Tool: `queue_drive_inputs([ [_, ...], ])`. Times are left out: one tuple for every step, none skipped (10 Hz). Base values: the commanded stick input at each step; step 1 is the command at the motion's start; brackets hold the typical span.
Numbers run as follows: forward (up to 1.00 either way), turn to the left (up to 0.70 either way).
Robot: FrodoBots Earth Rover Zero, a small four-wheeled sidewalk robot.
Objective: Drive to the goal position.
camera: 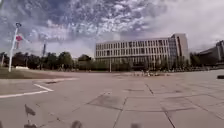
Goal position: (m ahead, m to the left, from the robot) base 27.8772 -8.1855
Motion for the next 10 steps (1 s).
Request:
queue_drive_inputs([
  [0.70, 0.00],
  [0.70, 0.00],
  [0.70, 0.00],
  [0.70, 0.00],
  [0.70, 0.00],
  [0.70, 0.00],
  [0.70, 0.00],
  [0.70, 0.00],
  [0.70, 0.00],
  [0.70, -0.17],
])
